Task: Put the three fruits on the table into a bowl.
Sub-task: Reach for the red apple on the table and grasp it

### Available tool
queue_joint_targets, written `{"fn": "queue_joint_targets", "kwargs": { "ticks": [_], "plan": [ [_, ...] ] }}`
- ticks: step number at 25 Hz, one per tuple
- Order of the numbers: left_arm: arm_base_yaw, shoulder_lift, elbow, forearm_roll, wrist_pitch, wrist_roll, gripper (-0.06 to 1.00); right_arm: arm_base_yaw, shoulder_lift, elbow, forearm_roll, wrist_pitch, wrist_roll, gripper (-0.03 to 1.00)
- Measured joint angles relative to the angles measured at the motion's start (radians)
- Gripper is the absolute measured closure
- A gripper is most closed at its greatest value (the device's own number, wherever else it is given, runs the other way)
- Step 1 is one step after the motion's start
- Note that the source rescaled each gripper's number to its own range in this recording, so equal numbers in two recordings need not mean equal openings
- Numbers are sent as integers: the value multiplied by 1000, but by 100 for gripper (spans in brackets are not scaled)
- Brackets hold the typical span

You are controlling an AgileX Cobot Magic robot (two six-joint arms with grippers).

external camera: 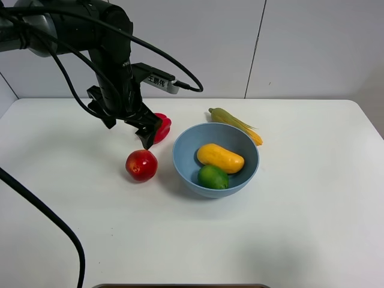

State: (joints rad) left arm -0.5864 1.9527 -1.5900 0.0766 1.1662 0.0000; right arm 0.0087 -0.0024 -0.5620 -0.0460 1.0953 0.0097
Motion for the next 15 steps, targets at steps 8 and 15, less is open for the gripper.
{"fn": "queue_joint_targets", "kwargs": {
  "ticks": [8, 15],
  "plan": [
    [0, 34, 11, -25, -45, 0, 1, 0, 0, 0, 0, 0, 0, 46],
    [5, 34, 79, -52, -121, -54, -3, 0, 0, 0, 0, 0, 0, 46]
  ]
}}
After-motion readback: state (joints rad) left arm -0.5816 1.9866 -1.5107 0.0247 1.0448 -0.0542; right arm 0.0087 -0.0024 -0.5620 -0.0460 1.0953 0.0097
